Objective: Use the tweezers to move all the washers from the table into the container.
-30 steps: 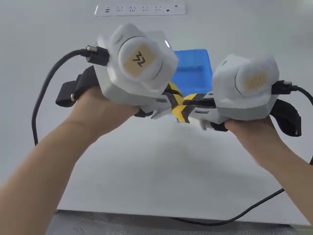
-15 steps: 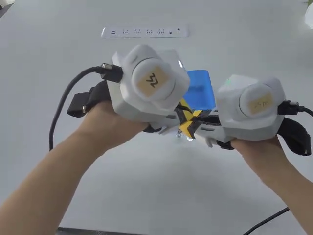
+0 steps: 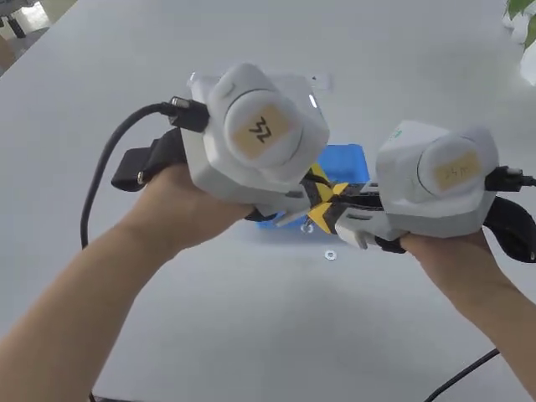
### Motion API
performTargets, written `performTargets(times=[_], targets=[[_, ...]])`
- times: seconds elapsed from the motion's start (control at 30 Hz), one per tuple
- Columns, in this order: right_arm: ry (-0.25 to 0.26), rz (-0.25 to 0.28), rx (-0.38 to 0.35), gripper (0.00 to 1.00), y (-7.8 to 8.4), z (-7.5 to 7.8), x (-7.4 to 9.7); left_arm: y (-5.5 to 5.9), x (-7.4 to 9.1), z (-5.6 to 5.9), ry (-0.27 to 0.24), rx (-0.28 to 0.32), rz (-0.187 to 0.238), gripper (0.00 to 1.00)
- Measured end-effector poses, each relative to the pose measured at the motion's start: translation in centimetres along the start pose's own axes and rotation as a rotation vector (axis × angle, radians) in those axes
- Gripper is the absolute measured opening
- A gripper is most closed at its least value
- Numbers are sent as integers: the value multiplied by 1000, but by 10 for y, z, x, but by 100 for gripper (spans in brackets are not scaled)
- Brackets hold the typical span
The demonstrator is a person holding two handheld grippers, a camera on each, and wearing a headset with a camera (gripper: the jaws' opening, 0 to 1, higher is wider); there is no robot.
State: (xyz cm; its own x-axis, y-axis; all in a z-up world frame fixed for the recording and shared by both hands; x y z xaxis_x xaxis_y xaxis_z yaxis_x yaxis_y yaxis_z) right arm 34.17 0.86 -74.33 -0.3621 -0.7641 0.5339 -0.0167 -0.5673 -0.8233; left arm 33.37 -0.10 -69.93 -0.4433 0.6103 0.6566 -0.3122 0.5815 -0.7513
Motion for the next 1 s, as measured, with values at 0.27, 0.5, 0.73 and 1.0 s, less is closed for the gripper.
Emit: performTargets(times=[0.27,0.5,0.73,1.0], targets=[[27,16,37,4,-15,9,2,-13,9,-9,-32,-28,28,0],[46,27,60,4,-24,18,1,-19,12,-18,-48,-38,43,0],[71,32,64,4,-27,30,-3,-24,9,-27,-64,-67,40,0],[96,28,63,4,-24,36,-9,-22,4,-34,-89,-62,49,0]])
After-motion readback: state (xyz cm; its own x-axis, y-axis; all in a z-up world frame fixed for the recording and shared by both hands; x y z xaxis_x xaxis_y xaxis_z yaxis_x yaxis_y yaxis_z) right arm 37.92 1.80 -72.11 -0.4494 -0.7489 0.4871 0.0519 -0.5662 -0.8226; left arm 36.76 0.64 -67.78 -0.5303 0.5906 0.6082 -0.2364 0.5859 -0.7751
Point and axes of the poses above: the centre of the closed fingertips' face, and the gripper's own axes: x roughly backward along the fingers, z roughly to its right, y roughly out of its underside, the point moved 2 cm from there along x, roughly backward along the fingers, and after that the axes turned 14 degrees about x, right-handed, at the moved point
